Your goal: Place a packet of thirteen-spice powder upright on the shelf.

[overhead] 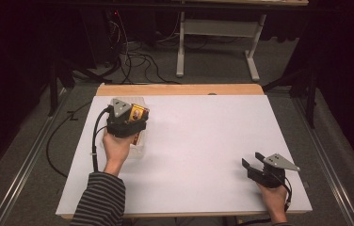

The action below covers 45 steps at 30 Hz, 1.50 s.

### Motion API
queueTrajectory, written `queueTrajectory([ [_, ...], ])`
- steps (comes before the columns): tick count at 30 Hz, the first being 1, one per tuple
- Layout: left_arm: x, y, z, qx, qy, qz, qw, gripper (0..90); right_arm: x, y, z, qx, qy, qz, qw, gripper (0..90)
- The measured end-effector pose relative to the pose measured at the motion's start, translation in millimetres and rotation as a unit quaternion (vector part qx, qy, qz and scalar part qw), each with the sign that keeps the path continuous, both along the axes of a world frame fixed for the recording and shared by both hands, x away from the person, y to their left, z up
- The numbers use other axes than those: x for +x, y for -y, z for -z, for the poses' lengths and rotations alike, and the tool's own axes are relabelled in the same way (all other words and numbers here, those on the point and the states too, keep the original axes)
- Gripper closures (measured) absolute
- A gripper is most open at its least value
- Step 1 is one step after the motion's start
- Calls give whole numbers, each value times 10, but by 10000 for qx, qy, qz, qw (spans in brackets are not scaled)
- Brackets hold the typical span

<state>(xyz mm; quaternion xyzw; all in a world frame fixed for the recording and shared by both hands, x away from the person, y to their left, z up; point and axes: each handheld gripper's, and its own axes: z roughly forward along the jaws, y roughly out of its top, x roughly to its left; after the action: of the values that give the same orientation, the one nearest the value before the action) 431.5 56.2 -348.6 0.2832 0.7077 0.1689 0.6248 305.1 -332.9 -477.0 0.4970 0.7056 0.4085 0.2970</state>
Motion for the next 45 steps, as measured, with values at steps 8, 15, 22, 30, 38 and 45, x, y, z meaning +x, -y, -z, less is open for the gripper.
queueTrajectory([
  [8,71,-90,66,20,-52,-143,9999,330,1,1,1,-3,4,4,10000,376],
  [15,110,-128,135,-28,-162,-245,9996,330,0,-1,0,-3,-2,7,10000,376],
  [22,117,-165,179,-6,-201,-298,9994,330,-2,-6,1,0,-5,12,10000,376],
  [30,146,-176,258,10,-356,-371,9987,329,-2,-4,1,2,-3,10,10000,376],
  [38,147,-192,309,41,-454,-406,9981,329,-2,-6,1,-3,-3,10,10000,375],
  [45,152,-219,350,124,-487,-394,9980,329,0,-8,1,-30,3,3,10000,374],
])
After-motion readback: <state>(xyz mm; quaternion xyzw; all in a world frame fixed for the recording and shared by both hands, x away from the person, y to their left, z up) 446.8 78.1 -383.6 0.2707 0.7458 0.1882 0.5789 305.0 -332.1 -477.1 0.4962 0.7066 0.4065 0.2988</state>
